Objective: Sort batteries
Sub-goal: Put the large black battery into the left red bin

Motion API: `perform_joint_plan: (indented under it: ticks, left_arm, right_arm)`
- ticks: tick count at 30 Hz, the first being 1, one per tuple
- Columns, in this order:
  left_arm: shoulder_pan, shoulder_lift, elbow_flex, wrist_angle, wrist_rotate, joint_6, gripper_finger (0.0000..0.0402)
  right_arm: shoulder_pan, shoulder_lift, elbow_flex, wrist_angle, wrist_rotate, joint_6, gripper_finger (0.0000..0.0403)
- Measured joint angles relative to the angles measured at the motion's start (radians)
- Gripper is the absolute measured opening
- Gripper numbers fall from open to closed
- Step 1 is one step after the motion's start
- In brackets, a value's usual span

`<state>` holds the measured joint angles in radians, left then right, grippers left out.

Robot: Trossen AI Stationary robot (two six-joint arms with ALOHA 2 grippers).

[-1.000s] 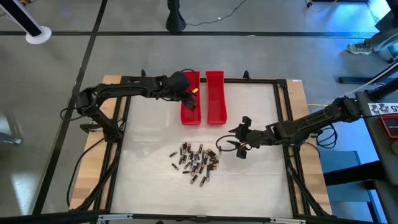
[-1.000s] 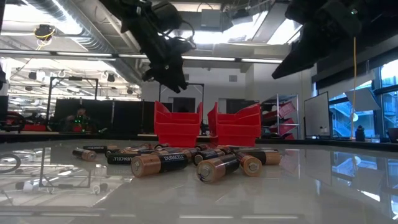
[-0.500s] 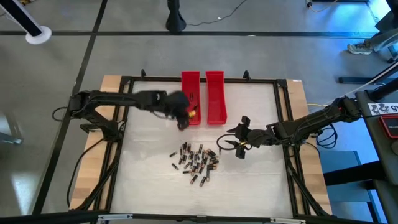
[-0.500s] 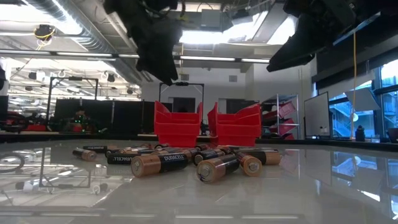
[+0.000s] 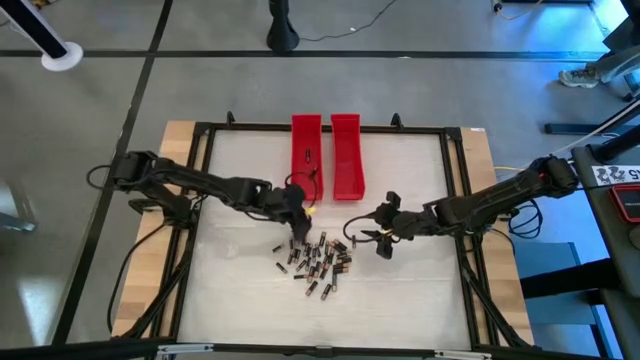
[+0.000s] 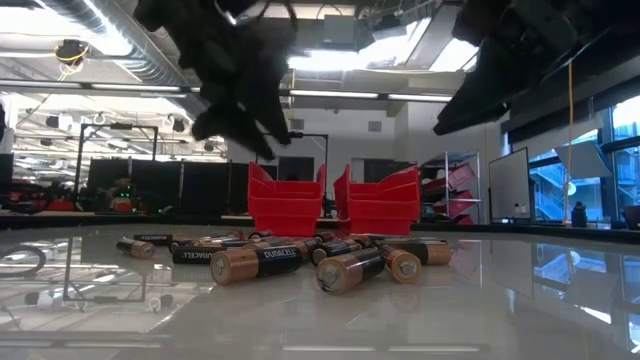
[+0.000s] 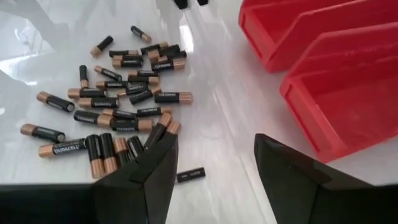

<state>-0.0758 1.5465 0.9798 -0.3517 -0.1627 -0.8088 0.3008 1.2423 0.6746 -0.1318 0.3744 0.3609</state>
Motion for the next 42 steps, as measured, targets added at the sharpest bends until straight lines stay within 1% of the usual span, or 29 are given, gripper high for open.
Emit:
perform_joint_plan:
  ticks: [5, 10, 14, 16, 18, 21, 26, 28, 30, 33, 37, 40, 42]
  left_arm:
    - [-0.013, 0.037, -0.006, -0.036, 0.01, -0.066, 0.0136]
    - [-0.015, 0.053, -0.005, -0.026, 0.089, -0.045, 0.013]
    - [-0.029, 0.058, -0.005, -0.075, 0.102, -0.067, 0.013]
    - [-0.035, 0.058, -0.005, -0.095, 0.1, -0.089, 0.013]
    - [-0.042, 0.058, -0.002, -0.082, 0.097, -0.105, 0.013]
    - [-0.055, 0.059, 0.048, -0.113, 0.096, -0.102, 0.013]
    - [-0.062, 0.058, 0.159, -0.292, 0.026, -0.07, 0.013]
    - [-0.062, 0.057, 0.18, -0.329, 0.002, -0.07, 0.013]
    - [-0.062, 0.06, 0.184, -0.336, -0.001, -0.075, 0.013]
    - [-0.063, 0.111, 0.206, -0.347, 0.01, -0.082, 0.013]
    - [-0.064, 0.25, 0.288, -0.375, 0.095, -0.022, 0.013]
    - [-0.064, 0.313, 0.361, -0.491, 0.077, 0.013, 0.013]
    - [-0.064, 0.329, 0.378, -0.509, 0.045, 0.012, 0.013]
  right_arm:
    - [0.0, 0.036, 0.0, 0.0, 0.002, -0.007, 0.0214]
    - [0.0, 0.048, 0.0, 0.002, 0.007, -0.009, 0.0214]
    - [0.0, 0.048, 0.0, 0.014, 0.007, -0.01, 0.0214]
    - [0.0, 0.048, 0.0, 0.022, 0.007, -0.018, 0.0214]
    - [0.0, 0.048, 0.0, 0.021, 0.008, -0.026, 0.0214]
    - [0.0, 0.048, 0.0, 0.022, 0.014, -0.028, 0.0214]
    - [0.0, 0.048, 0.0, 0.022, 0.015, -0.029, 0.0214]
    - [0.0, 0.048, 0.0, 0.022, 0.015, -0.029, 0.0214]
    - [0.0, 0.048, 0.0, 0.022, 0.015, -0.029, 0.0214]
    - [0.0, 0.048, 0.0, 0.022, 0.014, -0.029, 0.0214]
    - [0.0, 0.047, 0.0, 0.024, 0.009, -0.037, 0.0214]
    - [0.0, 0.047, 0.0, 0.026, 0.008, -0.046, 0.0214]
    - [0.0, 0.047, 0.0, 0.026, 0.006, -0.046, 0.0214]
